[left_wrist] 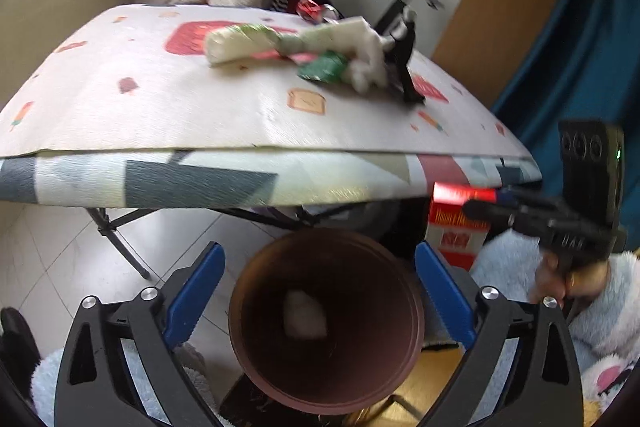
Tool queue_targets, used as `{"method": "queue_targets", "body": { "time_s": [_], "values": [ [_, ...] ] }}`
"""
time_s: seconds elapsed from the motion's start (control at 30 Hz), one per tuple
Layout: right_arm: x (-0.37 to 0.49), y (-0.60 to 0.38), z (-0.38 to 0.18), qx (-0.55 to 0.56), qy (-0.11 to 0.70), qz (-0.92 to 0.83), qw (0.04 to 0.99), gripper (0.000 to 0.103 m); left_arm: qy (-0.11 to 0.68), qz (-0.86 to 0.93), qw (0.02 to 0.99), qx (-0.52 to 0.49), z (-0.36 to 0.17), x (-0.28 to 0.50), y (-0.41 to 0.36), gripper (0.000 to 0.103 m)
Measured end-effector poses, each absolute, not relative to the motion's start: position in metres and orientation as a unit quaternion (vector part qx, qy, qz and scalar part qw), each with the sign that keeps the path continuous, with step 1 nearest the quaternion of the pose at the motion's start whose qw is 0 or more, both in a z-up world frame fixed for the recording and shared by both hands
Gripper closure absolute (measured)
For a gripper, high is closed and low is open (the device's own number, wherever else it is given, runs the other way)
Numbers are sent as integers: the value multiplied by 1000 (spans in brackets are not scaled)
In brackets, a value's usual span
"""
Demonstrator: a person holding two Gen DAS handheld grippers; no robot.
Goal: Collect trash
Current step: 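Release the white bag into the bin with the left tool while right carries the box, then open the right tool to drop the red box into the brown bin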
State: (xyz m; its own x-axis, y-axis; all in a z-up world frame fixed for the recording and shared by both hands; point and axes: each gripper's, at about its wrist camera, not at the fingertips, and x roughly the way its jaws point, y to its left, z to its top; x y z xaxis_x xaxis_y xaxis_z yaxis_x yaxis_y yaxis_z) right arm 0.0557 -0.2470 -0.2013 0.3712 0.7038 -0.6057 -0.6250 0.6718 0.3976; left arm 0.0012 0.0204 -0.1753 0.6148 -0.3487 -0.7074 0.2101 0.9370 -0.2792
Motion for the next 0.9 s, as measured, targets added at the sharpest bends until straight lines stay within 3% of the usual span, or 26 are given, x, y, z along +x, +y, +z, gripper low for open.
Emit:
{"method": "queue_targets", "body": {
  "time_s": [0.47, 0.53, 0.7, 0.9],
  "values": [
    [59, -231, -210, 37, 407, 398, 821, 68, 400, -146, 899, -99, -172, -2, 27, 6],
    [59, -230, -211, 31, 410, 393, 822, 62, 401, -145, 899, -101, -173, -2, 28, 6],
    [60, -235, -211, 33, 407, 376, 832, 9, 401, -141, 899, -104, -173, -1, 31, 6],
    [65, -244, -211, 34, 410, 338, 847, 6, 401, -133, 900, -107, -174, 1, 33, 6]
  ]
}}
